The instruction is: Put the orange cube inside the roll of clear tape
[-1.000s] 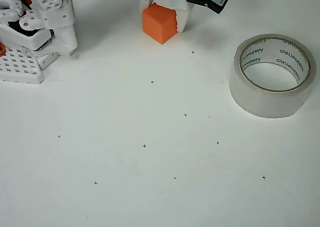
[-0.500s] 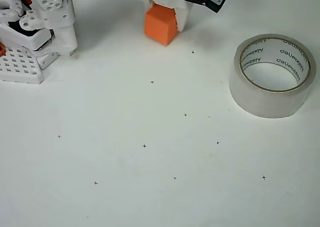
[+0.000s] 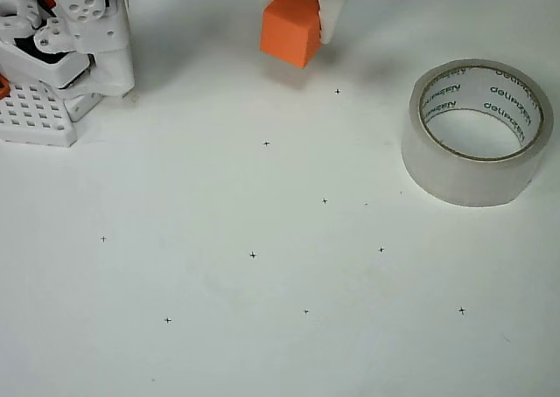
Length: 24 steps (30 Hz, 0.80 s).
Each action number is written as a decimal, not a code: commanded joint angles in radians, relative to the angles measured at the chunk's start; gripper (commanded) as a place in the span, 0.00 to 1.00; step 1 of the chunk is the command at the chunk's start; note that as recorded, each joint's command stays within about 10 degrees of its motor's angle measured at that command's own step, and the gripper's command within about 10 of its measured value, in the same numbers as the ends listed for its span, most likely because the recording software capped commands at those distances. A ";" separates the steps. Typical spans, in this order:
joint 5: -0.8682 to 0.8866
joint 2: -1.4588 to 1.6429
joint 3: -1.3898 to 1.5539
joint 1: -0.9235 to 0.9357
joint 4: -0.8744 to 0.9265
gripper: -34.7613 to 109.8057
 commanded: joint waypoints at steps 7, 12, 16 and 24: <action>-0.146 0.015 -0.249 0.078 0.101 0.32; -0.207 -0.015 -0.302 0.118 0.101 0.32; -0.262 -0.061 -0.357 0.144 0.103 0.32; -0.362 -0.123 -0.463 0.206 0.103 0.32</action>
